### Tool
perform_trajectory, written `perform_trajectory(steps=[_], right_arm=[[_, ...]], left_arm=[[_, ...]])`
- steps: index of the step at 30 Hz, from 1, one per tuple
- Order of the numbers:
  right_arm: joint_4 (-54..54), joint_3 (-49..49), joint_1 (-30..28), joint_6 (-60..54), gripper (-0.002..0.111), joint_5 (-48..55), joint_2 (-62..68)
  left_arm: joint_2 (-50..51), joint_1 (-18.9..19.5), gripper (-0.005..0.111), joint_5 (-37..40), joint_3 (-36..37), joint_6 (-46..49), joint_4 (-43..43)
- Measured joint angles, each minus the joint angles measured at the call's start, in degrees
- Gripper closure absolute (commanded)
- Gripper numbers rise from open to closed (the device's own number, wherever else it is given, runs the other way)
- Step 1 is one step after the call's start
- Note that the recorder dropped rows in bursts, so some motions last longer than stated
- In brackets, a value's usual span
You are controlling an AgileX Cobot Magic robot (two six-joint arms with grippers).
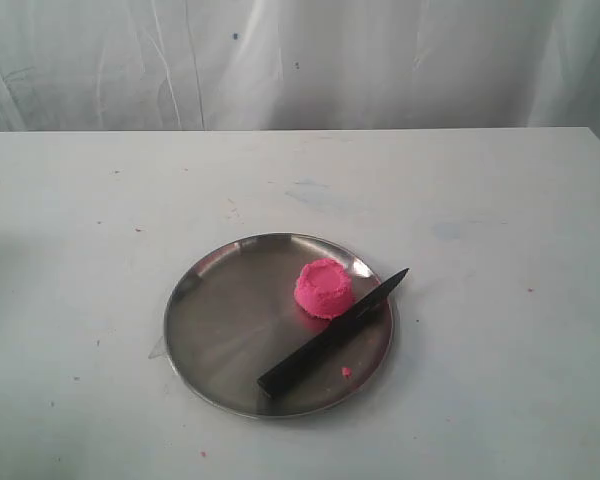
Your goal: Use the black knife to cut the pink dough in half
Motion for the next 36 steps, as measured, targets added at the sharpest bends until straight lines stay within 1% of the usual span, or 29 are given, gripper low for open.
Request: perform_trajectory(steps=[3,7,11,15,17,20,24,29,30,32,34,36], right_arm=[[8.7,0.0,0.0,5.2,0.108,-4.6,0.0],[12.3,0.0,0.0,9.0,0.108,-12.8,0.0],[12.5,0.0,0.0,14.1,0.108,-20.3,0.0],[11.9,0.0,0.0,23.8,0.108,-21.6,0.0],[7.7,-0.2,0.0,26.3,0.108,-21.6,0.0],[-6.5,-3.5,0.0,30.7,0.108,-22.8,0.0],[-34.1,-12.1,0.0,40.5,0.108,-26.0,-0.1],[-73.8,-24.5,0.0,60.3,0.108,-28.5,3.1],[-80.1,-26.5,0.0,63.9,0.108,-29.3,4.5],[-96.1,-31.8,0.0,74.8,0.108,-30.8,8.6],[-106.6,-36.7,0.0,87.2,0.108,-32.8,13.5],[-111.6,-41.2,0.0,93.0,0.108,-34.7,18.0]], left_arm=[[0.0,0.0,0.107,0.0,0.0,0.0,0.0],[0.0,0.0,0.107,0.0,0.0,0.0,0.0],[0.0,0.1,0.107,0.0,0.0,0.0,0.0],[0.0,0.1,0.107,0.0,0.0,0.0,0.0],[0.0,0.1,0.107,0.0,0.0,0.0,0.0],[0.0,0.1,0.107,0.0,0.0,0.0,0.0],[0.0,0.1,0.107,0.0,0.0,0.0,0.0],[0.0,0.1,0.107,0.0,0.0,0.0,0.0],[0.0,0.1,0.107,0.0,0.0,0.0,0.0],[0.0,0.1,0.107,0.0,0.0,0.0,0.0],[0.0,0.1,0.107,0.0,0.0,0.0,0.0],[0.0,0.1,0.107,0.0,0.0,0.0,0.0]])
